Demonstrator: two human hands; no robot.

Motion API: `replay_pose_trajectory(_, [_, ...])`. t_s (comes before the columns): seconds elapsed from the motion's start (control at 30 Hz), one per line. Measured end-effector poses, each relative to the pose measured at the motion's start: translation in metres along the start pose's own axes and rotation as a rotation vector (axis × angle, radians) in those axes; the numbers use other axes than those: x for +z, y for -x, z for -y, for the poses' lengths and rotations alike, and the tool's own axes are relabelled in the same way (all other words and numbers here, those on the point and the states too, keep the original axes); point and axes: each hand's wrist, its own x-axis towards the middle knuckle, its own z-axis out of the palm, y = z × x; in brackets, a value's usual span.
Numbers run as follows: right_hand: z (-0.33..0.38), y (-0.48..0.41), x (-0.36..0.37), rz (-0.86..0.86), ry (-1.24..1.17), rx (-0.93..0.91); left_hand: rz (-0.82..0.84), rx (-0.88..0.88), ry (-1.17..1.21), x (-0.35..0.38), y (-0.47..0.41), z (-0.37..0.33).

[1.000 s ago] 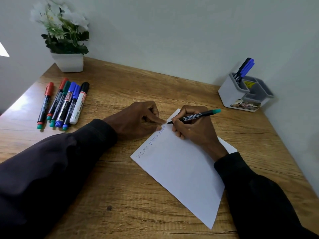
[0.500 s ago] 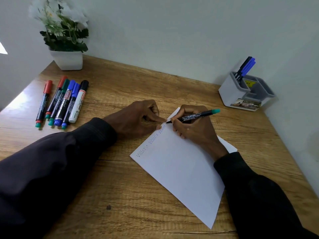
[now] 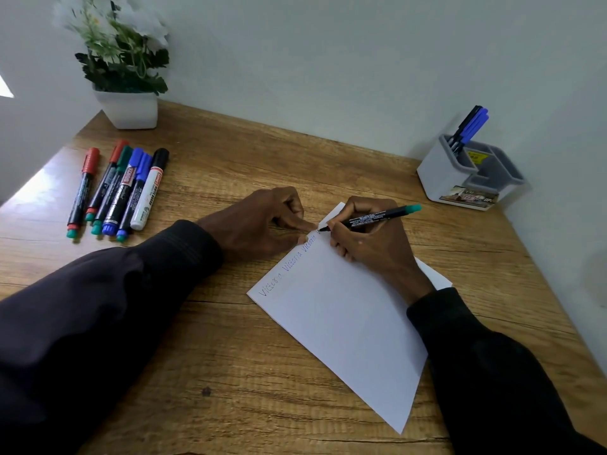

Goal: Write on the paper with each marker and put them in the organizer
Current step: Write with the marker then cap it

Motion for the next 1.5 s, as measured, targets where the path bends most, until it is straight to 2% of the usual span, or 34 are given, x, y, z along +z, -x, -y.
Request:
replay_pose_trajectory(0.33, [0.002,0.000,0.002,-0.047,0.023,0.043,-0.026,-0.002,0.048,-0.002,0.002,-0.006])
replay_pose_trajectory(0.77, [0.001,0.001,0.002,-0.072,-0.025,0.028,-0.004,0.014,-0.054,0.000,0.000,0.005])
replay_pose_trajectory(1.5, [-0.002,0.000,0.002,-0.122,0.026,0.083,-0.024,0.008,0.002,0.001,-0.001,-0.001])
